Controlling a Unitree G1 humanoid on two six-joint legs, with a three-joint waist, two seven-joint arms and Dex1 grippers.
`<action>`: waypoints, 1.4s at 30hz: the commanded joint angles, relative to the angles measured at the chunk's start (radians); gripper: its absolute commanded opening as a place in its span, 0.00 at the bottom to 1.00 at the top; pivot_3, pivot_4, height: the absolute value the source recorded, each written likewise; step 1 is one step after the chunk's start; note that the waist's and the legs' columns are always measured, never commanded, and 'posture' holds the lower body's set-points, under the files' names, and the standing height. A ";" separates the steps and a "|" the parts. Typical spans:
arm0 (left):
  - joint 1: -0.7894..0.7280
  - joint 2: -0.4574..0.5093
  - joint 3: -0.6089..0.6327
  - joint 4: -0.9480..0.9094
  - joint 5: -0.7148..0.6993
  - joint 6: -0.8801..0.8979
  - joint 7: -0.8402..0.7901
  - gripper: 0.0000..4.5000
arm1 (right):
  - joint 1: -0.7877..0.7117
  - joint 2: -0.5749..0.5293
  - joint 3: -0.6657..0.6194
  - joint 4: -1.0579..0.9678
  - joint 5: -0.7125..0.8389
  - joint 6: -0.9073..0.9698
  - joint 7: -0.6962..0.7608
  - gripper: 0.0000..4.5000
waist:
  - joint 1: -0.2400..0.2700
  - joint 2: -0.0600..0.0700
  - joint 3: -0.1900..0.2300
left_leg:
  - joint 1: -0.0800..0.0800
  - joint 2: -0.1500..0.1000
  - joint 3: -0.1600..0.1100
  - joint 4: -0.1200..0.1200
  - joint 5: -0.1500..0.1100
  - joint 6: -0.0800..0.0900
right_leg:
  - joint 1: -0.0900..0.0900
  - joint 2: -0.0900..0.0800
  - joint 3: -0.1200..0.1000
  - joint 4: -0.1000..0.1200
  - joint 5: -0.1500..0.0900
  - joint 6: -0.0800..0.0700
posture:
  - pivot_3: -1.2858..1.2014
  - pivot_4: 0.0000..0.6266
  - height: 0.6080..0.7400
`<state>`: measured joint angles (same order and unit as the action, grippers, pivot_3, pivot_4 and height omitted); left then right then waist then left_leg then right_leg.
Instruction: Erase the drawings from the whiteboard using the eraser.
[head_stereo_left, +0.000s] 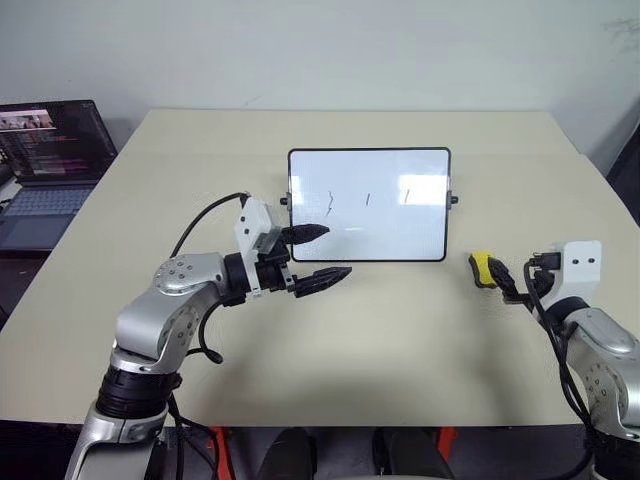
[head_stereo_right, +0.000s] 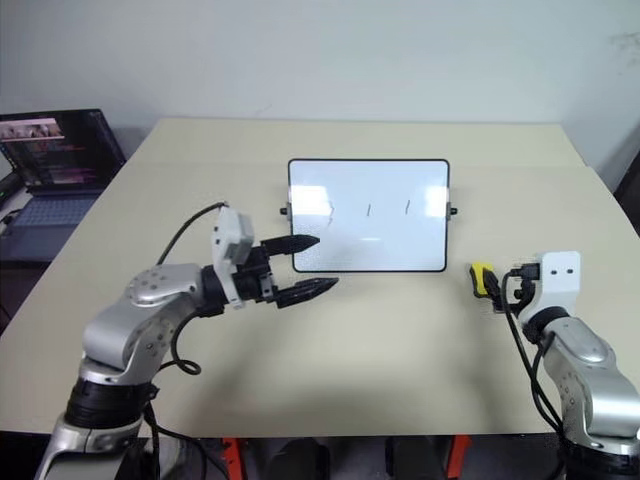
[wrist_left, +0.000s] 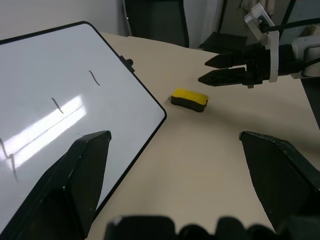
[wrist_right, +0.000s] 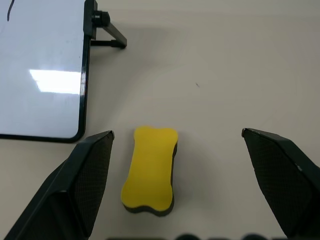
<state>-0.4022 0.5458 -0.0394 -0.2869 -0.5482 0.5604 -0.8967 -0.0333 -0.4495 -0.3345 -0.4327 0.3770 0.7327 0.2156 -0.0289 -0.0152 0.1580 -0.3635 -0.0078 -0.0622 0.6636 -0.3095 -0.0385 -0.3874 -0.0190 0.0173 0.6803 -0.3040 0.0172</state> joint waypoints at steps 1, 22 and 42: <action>-0.033 -0.007 -0.013 -0.017 -0.003 -0.013 -0.010 1.00 | -0.008 -0.001 -0.029 -0.043 0.007 -0.003 -0.010 0.99 | 0.000 0.000 0.000 | 0.000 0.000 0.000 0.000 0.000 0.000 | 0.000 0.000 0.000 0.000 0.000 0.000 | 0.52 0.24 1.00; -0.004 0.025 -0.017 0.008 0.037 -0.080 -0.041 1.00 | -0.068 0.063 0.061 -0.058 -0.004 0.121 -0.099 0.99 | 0.000 0.000 0.000 | 0.000 0.000 0.000 0.000 0.000 0.000 | 0.000 0.000 0.000 0.000 0.000 0.000 | 0.52 0.24 1.00; 0.068 0.066 0.014 -0.066 0.038 -0.083 -0.019 1.00 | -0.184 0.072 0.088 0.219 -0.087 0.022 -0.068 0.99 | -0.001 0.000 0.000 | 0.000 0.000 0.000 0.000 0.000 0.000 | 0.000 0.000 0.000 0.000 0.000 0.000 | 0.52 0.24 1.00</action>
<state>-0.3279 0.6020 -0.0539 -0.3112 -0.5039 0.4890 -0.9231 -0.1941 -0.3819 -0.2472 -0.2099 0.2960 0.7866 0.1429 -0.0298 -0.0150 0.1581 -0.3635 -0.0076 -0.0622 0.6639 -0.3095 -0.0384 -0.3876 -0.0189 0.0173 0.6805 -0.3040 0.0171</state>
